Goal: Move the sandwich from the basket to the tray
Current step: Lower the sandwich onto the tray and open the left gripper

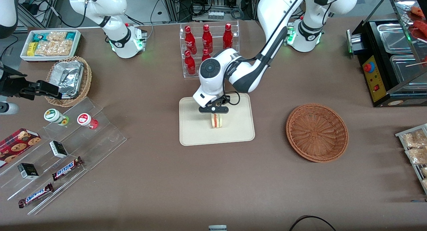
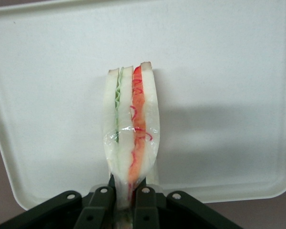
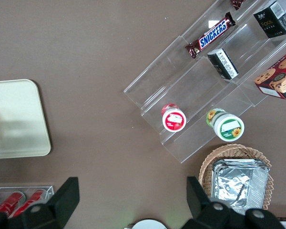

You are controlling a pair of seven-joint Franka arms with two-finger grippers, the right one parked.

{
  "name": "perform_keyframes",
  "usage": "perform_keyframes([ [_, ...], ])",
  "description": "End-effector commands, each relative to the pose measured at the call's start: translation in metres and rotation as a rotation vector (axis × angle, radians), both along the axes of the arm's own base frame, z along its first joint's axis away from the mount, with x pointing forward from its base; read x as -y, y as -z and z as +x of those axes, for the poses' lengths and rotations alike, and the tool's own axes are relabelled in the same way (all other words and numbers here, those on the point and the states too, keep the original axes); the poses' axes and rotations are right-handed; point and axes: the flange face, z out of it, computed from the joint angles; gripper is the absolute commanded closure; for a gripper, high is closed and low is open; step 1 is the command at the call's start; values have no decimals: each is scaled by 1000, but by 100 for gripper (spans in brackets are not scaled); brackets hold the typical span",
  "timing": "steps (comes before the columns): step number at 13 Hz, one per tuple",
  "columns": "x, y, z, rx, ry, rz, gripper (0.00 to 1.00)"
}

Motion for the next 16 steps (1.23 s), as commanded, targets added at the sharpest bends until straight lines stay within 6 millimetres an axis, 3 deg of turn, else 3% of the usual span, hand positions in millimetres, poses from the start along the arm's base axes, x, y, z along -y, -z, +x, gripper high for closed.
perform_keyframes([
  [1,5,8,3,22,-22,10,100],
  [3,5,12,3,20,-22,12,100],
  [4,5,13,3,19,-22,13,71],
  [5,5,12,3,20,-16,12,17],
  [6,3,8,6,23,-22,10,0],
  [7,2,-1,9,30,-28,5,0],
  [9,-6,-38,20,55,-54,-17,0],
  [11,-26,-86,37,79,-109,-35,0],
  [13,-63,-141,60,102,-200,-48,0],
  [16,-129,-196,84,97,-265,-18,0],
])
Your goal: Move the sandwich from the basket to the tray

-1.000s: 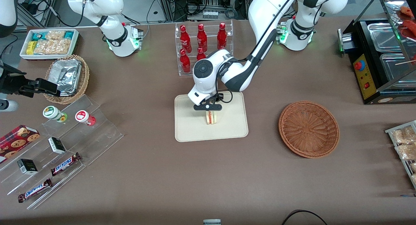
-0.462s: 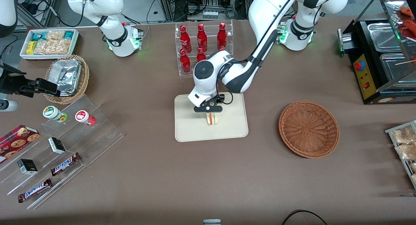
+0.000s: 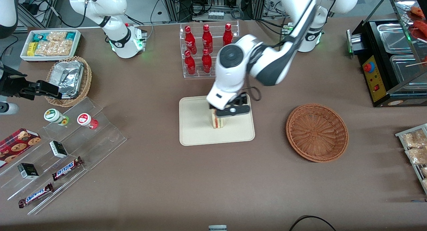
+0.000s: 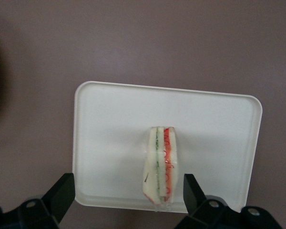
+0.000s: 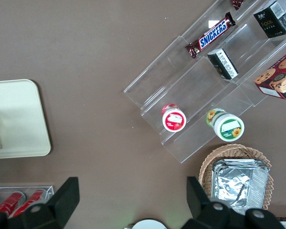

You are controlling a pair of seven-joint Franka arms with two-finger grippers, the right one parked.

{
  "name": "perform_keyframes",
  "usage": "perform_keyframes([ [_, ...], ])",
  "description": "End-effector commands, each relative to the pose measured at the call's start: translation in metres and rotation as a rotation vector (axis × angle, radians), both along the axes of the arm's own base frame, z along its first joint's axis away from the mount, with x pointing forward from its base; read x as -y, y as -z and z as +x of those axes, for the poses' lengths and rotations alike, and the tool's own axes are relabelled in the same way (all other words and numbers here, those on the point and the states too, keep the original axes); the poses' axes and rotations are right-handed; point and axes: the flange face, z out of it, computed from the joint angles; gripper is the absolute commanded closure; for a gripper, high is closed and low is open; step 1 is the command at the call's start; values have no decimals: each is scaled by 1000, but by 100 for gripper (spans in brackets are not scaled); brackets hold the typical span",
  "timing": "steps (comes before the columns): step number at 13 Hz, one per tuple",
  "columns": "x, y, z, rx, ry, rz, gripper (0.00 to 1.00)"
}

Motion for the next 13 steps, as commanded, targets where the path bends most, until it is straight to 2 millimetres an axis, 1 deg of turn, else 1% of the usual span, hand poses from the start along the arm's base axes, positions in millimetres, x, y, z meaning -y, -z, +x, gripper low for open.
perform_keyframes([
  [1,-63,-45,13,-4,-42,23,0],
  [2,-82,-58,17,-18,-28,34,0],
  [4,-136,-79,27,-29,-11,33,0],
  [6,-190,-98,22,-41,33,41,0],
  [7,-223,-107,20,-48,57,45,0],
  [8,-251,-113,18,-58,90,48,0],
  [9,-274,-117,16,-76,119,52,0],
  [13,-334,-142,8,-92,160,48,0],
])
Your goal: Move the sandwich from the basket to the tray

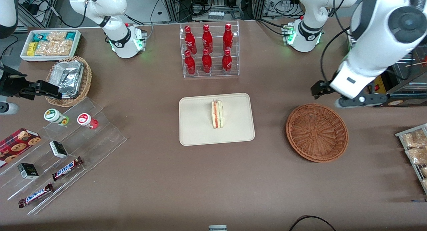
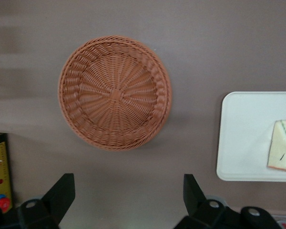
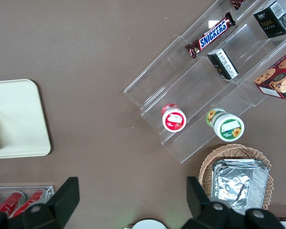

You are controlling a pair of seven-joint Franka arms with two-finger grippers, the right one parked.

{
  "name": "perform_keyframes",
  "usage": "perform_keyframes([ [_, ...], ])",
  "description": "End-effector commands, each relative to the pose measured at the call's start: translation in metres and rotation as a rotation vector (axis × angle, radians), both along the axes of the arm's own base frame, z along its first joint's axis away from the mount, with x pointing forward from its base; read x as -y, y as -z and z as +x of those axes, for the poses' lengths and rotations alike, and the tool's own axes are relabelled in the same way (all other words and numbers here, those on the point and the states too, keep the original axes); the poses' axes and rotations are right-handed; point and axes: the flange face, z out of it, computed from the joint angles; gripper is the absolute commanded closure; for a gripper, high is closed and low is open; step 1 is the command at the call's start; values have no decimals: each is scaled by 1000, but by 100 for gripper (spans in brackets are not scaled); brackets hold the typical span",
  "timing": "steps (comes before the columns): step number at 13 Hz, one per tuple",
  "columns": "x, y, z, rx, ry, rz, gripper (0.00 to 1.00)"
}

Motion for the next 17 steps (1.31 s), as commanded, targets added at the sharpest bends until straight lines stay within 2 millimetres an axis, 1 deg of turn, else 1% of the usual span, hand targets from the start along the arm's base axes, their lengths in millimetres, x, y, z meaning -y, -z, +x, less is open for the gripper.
perform_keyframes([
  [1,-22,-15,-16,-10,28,-4,0],
  [2,-35,-22,-17,2,13,-7,0],
  [3,-48,-23,-16,5,-2,-9,0],
  [5,-54,-26,-13,11,20,-13,0],
  [7,-75,-36,-6,38,-11,-17,0],
  [9,-78,-40,1,47,31,-20,0],
  [10,-91,-42,7,51,12,-22,0],
  [11,-95,-44,12,56,3,-27,0],
  [14,-92,-53,15,71,3,-57,0],
  [16,-91,-52,21,68,1,-65,0],
  [17,-89,-53,22,60,1,-77,0],
])
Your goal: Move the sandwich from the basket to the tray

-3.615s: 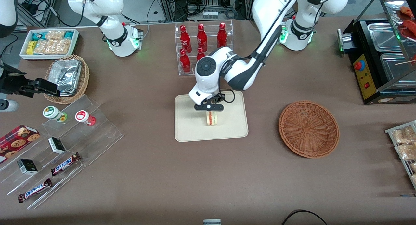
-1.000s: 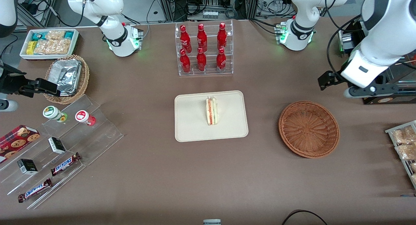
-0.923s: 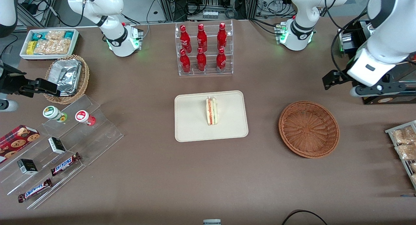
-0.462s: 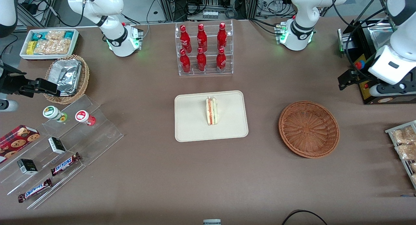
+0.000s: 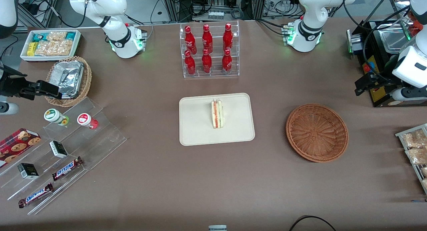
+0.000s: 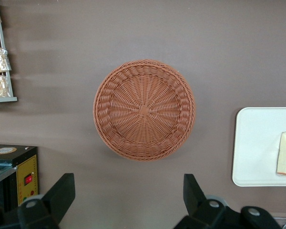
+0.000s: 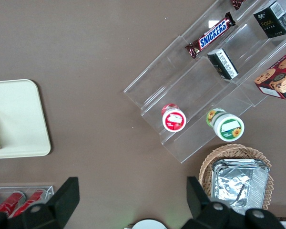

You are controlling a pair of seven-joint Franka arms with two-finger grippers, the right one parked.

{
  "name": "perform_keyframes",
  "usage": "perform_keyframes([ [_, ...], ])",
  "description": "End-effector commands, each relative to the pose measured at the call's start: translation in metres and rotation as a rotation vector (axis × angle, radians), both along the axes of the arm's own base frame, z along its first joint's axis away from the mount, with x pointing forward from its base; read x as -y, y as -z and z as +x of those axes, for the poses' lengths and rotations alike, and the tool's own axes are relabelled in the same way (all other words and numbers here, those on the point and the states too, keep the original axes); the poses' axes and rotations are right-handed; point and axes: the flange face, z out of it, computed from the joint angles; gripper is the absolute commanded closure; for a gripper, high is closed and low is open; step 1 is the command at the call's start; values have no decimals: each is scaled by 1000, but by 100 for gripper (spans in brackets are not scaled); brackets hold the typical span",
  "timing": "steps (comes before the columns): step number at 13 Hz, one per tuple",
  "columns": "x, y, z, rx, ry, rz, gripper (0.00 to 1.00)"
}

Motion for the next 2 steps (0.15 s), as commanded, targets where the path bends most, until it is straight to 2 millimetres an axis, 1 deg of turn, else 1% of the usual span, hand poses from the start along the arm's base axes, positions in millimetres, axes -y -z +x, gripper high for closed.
perform_keyframes([
  [1,0,-4,8,-11,12,-27,0],
  [2,1,-5,8,-11,9,-26,0],
])
